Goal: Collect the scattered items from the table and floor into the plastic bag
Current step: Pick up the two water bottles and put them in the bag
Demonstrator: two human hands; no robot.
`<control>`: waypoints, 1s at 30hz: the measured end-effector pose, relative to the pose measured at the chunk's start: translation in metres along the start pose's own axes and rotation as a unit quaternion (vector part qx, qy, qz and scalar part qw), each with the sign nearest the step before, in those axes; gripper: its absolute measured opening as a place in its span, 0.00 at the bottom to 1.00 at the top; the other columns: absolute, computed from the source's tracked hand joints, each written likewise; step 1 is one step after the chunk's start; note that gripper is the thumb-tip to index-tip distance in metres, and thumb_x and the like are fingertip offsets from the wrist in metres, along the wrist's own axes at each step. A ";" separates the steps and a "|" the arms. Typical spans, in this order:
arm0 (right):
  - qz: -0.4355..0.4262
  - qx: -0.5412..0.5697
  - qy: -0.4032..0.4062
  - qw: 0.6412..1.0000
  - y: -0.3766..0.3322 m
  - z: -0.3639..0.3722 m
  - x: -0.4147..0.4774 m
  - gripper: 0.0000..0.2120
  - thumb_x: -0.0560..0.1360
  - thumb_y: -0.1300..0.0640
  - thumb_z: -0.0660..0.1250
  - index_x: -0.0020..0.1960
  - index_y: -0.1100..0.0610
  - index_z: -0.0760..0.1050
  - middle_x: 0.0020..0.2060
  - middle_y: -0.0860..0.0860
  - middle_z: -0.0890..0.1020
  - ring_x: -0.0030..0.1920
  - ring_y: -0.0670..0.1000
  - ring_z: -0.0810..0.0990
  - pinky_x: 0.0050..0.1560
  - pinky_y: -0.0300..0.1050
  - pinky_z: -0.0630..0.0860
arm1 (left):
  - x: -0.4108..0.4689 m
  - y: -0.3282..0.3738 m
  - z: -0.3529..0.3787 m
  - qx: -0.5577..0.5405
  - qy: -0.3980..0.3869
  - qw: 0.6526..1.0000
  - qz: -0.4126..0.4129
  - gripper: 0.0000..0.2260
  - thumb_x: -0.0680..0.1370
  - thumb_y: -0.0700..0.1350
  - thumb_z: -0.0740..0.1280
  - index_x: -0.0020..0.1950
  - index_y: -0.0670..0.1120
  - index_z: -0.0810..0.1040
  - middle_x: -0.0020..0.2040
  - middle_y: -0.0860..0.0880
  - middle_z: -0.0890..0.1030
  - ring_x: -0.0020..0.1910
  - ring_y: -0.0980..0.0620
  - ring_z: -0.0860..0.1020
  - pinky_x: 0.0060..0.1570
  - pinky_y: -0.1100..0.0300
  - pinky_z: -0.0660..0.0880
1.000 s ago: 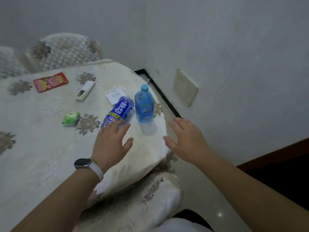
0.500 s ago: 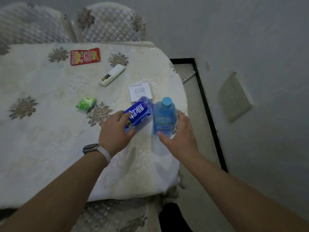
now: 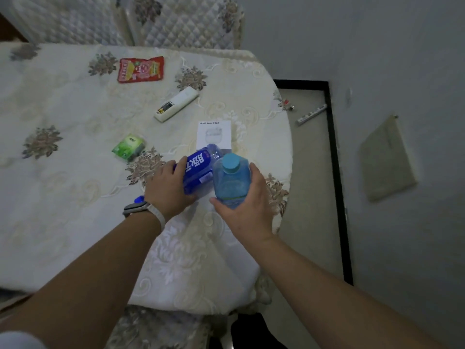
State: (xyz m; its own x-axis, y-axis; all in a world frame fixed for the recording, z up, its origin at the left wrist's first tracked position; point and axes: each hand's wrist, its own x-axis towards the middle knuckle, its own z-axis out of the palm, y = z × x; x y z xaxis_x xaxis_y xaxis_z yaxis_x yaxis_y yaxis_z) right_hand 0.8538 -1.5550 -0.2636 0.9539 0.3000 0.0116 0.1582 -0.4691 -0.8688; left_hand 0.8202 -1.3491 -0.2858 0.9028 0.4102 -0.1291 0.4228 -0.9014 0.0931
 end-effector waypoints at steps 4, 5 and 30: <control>-0.004 0.024 0.003 1.000 0.006 0.004 0.009 0.46 0.62 0.44 0.79 0.72 0.52 0.59 0.65 0.47 0.70 0.64 0.47 0.70 0.61 0.49 0.74 | -0.001 0.000 -0.002 -0.016 -0.011 0.999 -0.039 0.43 0.66 0.62 0.73 0.76 0.50 0.60 0.62 0.42 0.75 0.57 0.39 0.76 0.52 0.47 0.76; -0.007 0.030 0.002 1.000 0.007 0.003 0.011 0.45 0.62 0.45 0.80 0.71 0.53 0.60 0.63 0.46 0.70 0.62 0.45 0.70 0.60 0.47 0.74 | -0.005 0.000 -0.003 -0.033 -0.017 0.998 -0.056 0.42 0.66 0.63 0.73 0.75 0.51 0.60 0.61 0.43 0.76 0.57 0.39 0.76 0.51 0.47 0.76; -0.085 0.049 -0.166 0.981 -0.060 0.021 -0.046 0.42 0.64 0.49 0.80 0.70 0.50 0.60 0.62 0.47 0.70 0.60 0.46 0.73 0.56 0.46 0.77 | -0.219 -0.054 -0.078 -0.465 0.143 0.817 -0.311 0.27 0.66 0.50 0.79 0.61 0.60 0.73 0.48 0.60 0.81 0.44 0.60 0.80 0.40 0.62 0.74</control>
State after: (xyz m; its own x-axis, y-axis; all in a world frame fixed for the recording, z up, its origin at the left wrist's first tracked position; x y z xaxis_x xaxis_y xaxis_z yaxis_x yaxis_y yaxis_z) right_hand 0.7954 -1.5231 -0.2226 0.7776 0.6287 0.0131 0.2673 -0.3116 -0.9118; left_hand 0.6061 -1.3789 -0.1853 0.4169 0.8836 -0.2131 0.5630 -0.0670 0.8237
